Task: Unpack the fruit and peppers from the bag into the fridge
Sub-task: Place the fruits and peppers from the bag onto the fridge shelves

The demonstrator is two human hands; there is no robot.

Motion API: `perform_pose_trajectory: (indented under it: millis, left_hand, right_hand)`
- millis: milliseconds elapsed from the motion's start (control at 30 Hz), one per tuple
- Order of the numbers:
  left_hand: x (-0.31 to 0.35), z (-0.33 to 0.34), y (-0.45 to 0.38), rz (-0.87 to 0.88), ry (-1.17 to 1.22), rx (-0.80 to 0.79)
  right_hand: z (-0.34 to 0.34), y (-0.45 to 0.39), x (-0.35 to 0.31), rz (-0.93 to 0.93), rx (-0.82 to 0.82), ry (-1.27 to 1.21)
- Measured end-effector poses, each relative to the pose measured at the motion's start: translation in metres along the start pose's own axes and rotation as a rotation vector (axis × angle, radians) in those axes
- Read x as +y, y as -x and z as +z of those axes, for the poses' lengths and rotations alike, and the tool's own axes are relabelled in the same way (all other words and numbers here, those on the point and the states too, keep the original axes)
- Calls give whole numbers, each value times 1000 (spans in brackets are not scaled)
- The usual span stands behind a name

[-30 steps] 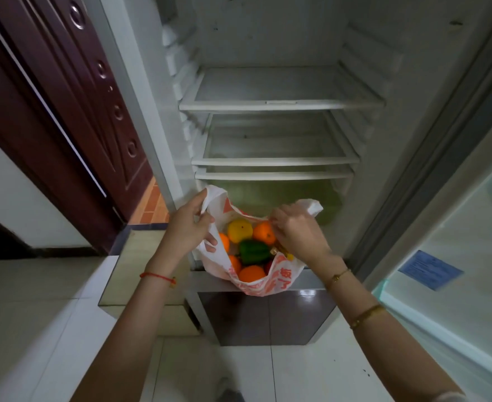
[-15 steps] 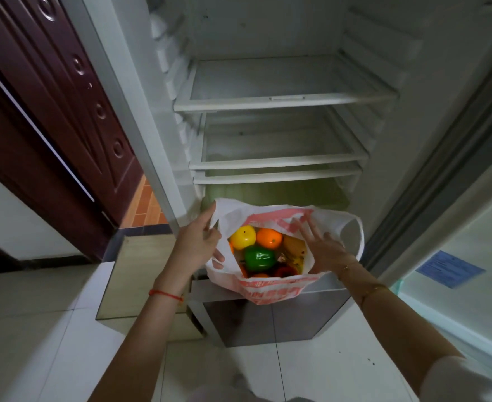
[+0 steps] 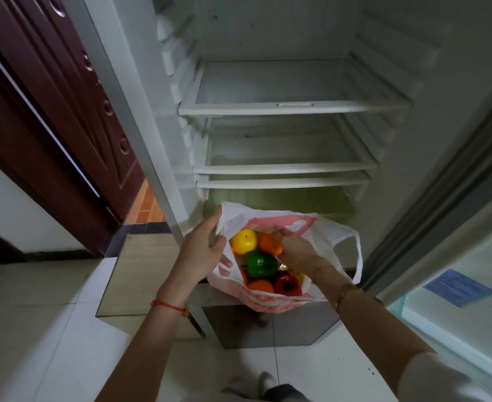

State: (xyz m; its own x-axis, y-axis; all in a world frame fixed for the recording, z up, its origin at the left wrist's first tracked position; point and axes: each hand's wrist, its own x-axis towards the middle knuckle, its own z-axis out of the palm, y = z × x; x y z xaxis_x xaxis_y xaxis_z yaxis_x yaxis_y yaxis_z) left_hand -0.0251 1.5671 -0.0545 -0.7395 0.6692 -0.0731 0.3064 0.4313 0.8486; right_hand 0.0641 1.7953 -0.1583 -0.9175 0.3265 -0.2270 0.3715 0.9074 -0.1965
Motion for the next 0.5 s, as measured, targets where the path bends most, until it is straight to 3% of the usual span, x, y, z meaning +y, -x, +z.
perform_pose_trajectory:
  millis: [267, 500]
  left_hand:
    - [1, 8, -9, -12, 32, 19]
    - [1, 8, -13, -22, 69, 15]
  right_hand:
    - [13, -25, 9, 42, -34, 94]
    - [28, -31, 12, 59, 127, 155]
